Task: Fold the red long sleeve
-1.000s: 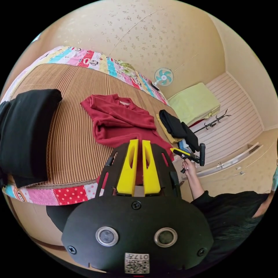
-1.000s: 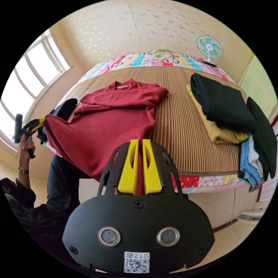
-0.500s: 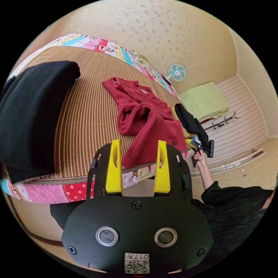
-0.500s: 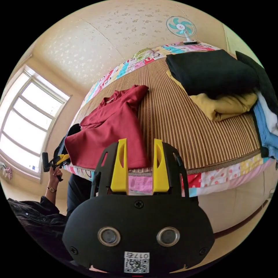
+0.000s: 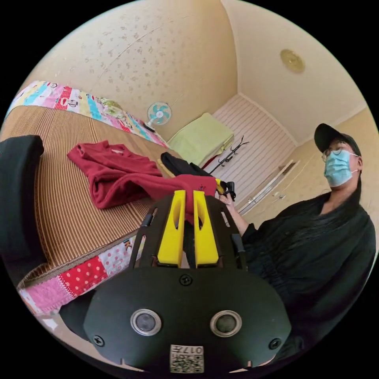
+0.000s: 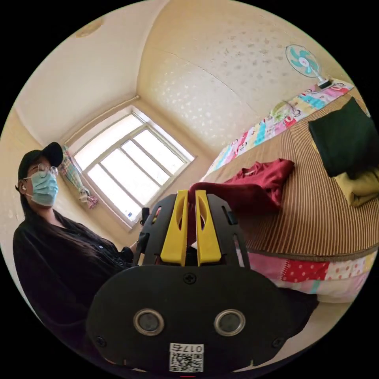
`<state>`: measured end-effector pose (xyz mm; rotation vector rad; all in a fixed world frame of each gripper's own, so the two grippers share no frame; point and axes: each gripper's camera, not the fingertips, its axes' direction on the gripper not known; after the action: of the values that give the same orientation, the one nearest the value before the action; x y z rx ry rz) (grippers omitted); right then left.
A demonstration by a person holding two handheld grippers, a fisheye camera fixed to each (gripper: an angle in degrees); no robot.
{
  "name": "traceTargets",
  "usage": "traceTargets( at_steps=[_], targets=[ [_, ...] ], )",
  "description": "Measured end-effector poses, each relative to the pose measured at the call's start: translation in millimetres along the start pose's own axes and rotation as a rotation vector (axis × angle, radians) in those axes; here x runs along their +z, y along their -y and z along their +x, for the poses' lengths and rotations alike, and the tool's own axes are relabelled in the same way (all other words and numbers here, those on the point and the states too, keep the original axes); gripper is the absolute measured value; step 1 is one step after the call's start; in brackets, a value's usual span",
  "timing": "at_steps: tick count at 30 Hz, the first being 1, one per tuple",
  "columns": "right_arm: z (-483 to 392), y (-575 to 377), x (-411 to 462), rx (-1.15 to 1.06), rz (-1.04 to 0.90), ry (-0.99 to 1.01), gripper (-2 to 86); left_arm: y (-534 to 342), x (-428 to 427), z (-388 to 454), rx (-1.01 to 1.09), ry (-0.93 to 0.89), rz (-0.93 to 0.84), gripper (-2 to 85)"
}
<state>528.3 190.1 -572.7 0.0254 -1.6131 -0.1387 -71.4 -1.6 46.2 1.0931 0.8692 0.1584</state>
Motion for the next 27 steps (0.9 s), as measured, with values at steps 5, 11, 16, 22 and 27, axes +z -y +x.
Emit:
traceTargets(
  at_steps=[5, 11, 16, 22, 27],
  targets=[
    [-60.0, -2.4, -46.5, -0.102, 0.061, 0.113, 2.8, 1.3, -55.6, 40.8, 0.067, -0.027, 0.070, 4.2],
    [-79.1, -62.4, -83.4, -0.105, 0.109, 0.249, 2.7, -40.2, -93.4, 33.2, -0.146, -0.097, 0.118, 4.2],
    [-42.2, -51.8, -72.0, 0.047, 0.168, 0.161, 2.9, -14.5, -77.0, 4.0, -0.249, -0.083, 0.157, 4.2],
    [100.2, 79.0, 19.9, 0.309, 0.209, -0.074, 3.8, 129.0, -15.0, -116.0, -0.362, 0.069, 0.198, 6.9],
    [131.4, 127.4, 126.7, 0.306, 0.073, -0.408, 2.8, 161.2, 16.1, -161.2, -0.431, 0.351, 0.253, 12.2]
  ],
)
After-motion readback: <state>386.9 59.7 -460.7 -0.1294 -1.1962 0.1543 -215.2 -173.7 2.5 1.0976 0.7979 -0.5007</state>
